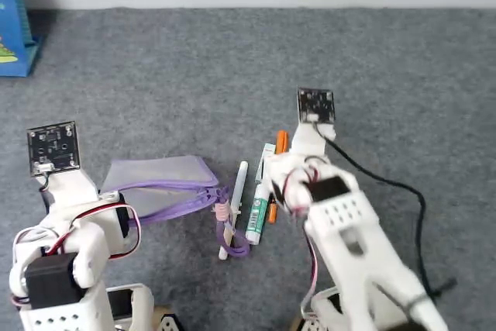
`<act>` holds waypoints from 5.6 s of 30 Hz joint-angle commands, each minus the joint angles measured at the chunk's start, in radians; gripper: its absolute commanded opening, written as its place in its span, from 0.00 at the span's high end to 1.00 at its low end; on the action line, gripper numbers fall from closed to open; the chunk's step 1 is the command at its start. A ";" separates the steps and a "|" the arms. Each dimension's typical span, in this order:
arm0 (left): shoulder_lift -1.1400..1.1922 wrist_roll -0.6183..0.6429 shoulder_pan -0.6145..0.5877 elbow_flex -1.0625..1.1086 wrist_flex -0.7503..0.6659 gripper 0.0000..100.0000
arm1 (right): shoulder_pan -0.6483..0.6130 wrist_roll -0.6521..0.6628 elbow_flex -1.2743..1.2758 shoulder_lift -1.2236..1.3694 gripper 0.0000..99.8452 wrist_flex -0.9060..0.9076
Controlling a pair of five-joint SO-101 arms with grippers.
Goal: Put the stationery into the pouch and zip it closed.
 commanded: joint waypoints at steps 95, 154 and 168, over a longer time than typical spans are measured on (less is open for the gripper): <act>0.021 0.008 -0.068 0.012 0.002 0.99 | -0.572 0.181 0.072 -1.098 0.99 -0.461; 0.021 0.008 -0.071 0.013 0.002 0.99 | -0.684 0.189 0.466 -1.043 0.99 -0.568; 0.021 0.008 -0.069 0.013 0.002 0.99 | -0.676 0.183 0.285 -1.090 0.80 -0.125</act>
